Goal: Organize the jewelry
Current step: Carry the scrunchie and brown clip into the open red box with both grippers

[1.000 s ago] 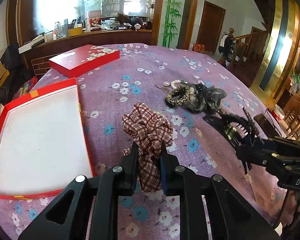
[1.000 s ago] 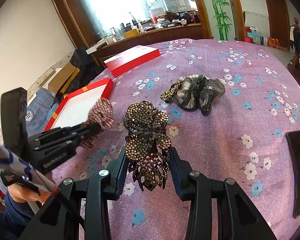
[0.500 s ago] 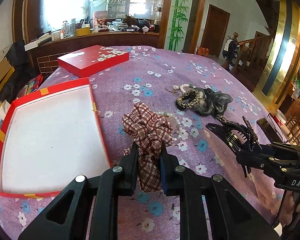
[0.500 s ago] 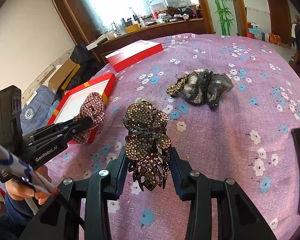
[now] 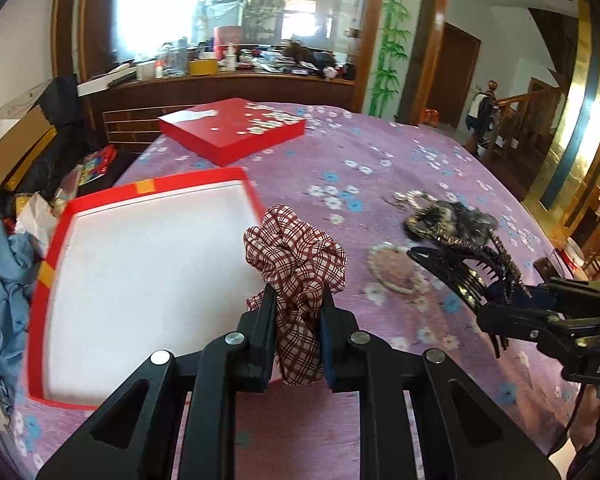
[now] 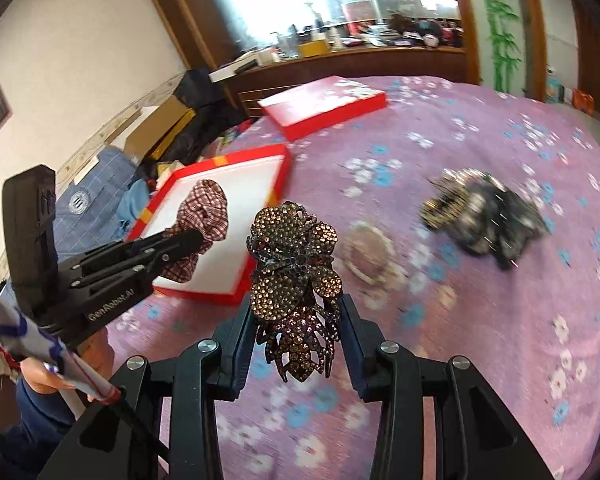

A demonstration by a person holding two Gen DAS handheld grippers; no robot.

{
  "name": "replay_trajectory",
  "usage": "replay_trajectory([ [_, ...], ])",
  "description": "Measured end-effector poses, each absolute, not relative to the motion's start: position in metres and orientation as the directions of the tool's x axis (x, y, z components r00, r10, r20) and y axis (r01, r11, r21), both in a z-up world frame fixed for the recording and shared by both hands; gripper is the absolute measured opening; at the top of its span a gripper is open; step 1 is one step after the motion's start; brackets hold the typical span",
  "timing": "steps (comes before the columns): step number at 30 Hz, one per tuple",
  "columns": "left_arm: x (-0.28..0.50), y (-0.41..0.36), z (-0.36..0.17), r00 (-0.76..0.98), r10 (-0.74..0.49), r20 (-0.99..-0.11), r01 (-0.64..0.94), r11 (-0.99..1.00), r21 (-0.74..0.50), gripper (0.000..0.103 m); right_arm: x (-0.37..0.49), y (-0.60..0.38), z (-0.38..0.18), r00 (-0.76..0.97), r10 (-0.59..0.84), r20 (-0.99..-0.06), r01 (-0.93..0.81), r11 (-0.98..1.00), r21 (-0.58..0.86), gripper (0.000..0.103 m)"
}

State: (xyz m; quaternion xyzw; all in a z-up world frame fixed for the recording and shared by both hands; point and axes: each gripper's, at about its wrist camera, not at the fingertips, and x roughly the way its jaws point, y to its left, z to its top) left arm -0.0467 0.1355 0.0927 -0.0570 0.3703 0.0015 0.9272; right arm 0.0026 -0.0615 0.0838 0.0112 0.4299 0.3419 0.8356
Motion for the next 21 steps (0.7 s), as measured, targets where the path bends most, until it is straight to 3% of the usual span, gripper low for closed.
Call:
replay_trajectory([
  [10,-0.039,0.213,0.097,0.699,0.044,-0.713,-0.148,0.985,-0.085,0.018,0.024,0.016,0.095,0.335,0.597,-0.730,-0.626,0.719,0.301,0.043],
  [21,0.030,0.294,0.082,0.607,0.070,-0.792,-0.220,0.972,-0.083,0.018,0.086,0.111,0.084,0.296,0.542,-0.787,-0.613,0.740,0.279,0.043],
])
